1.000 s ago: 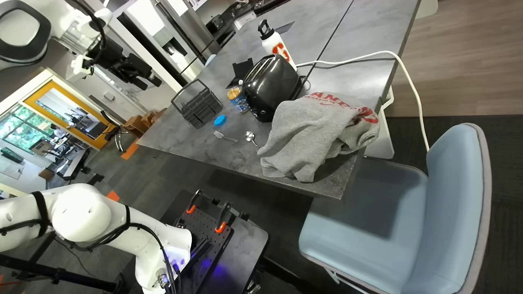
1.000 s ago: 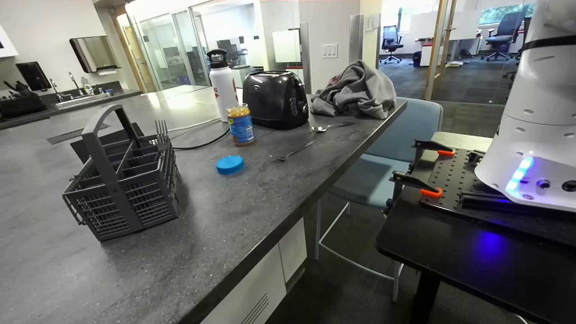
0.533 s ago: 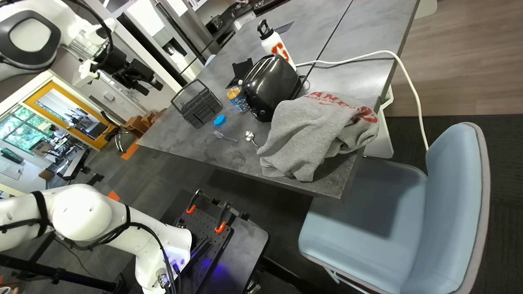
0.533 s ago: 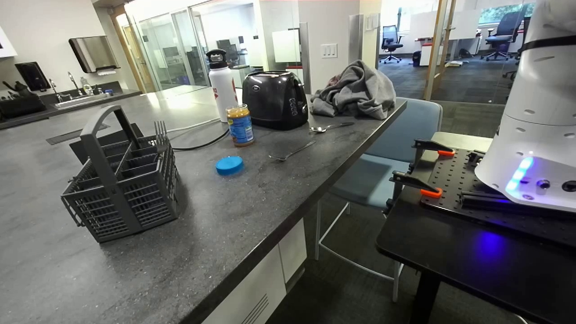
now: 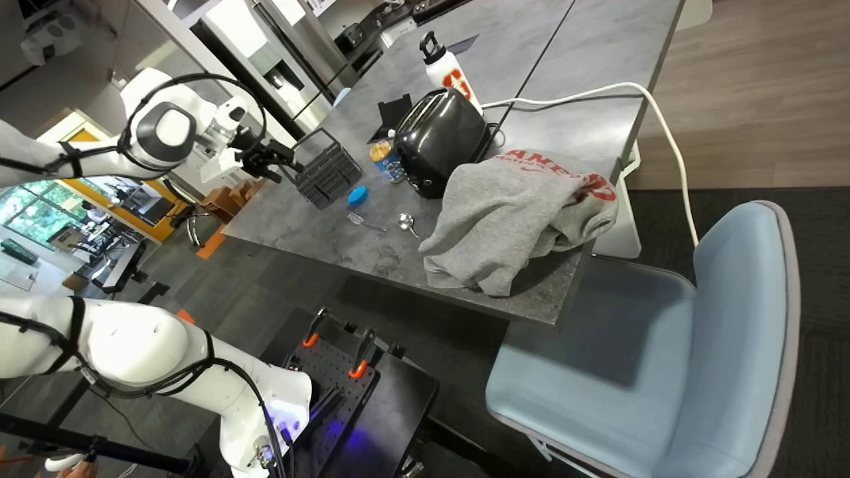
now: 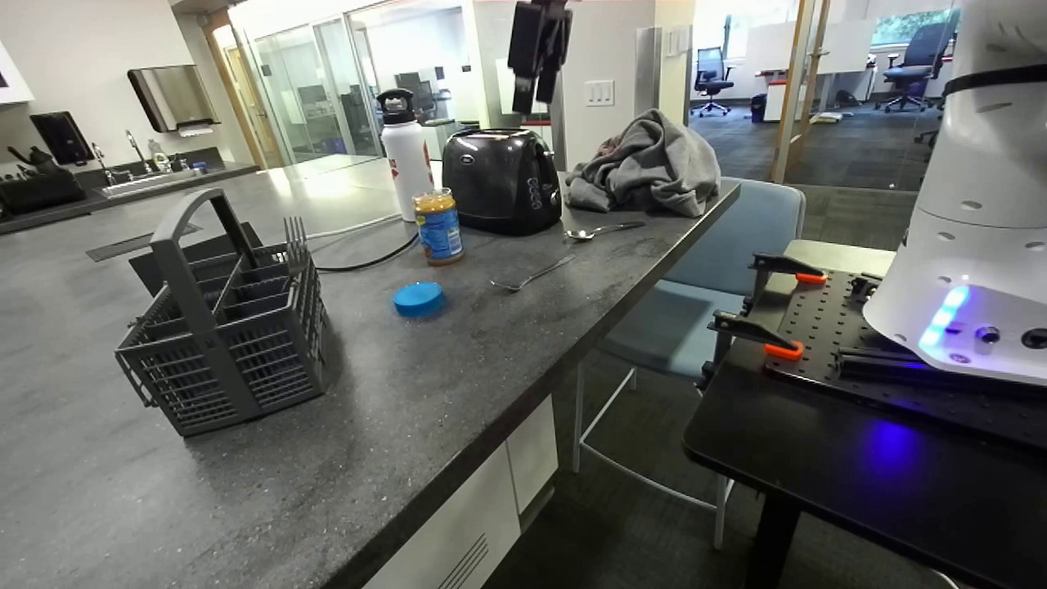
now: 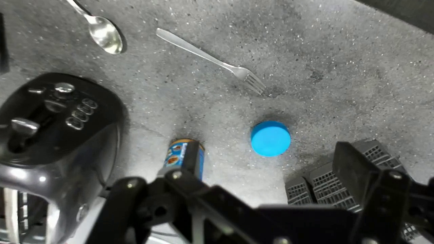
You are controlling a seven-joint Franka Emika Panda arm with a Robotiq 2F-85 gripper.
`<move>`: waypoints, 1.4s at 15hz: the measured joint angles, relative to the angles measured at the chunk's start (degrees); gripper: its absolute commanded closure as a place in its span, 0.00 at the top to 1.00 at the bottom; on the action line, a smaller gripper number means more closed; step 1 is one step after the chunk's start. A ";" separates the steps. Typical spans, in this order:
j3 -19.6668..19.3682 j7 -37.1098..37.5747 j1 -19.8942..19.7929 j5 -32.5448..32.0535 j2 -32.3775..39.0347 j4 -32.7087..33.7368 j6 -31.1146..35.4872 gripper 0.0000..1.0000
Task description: Put the blue lid on top of the peanut butter jar
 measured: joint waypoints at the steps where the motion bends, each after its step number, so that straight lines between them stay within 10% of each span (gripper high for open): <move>1: 1.21 1.41 0.13 -0.39 3.62 0.02 3.50 1.00; 16: 4.29 13.56 -0.44 -7.67 22.34 3.22 23.41 1.00; 21: 0.31 30.85 0.78 -25.78 30.68 8.03 29.35 1.00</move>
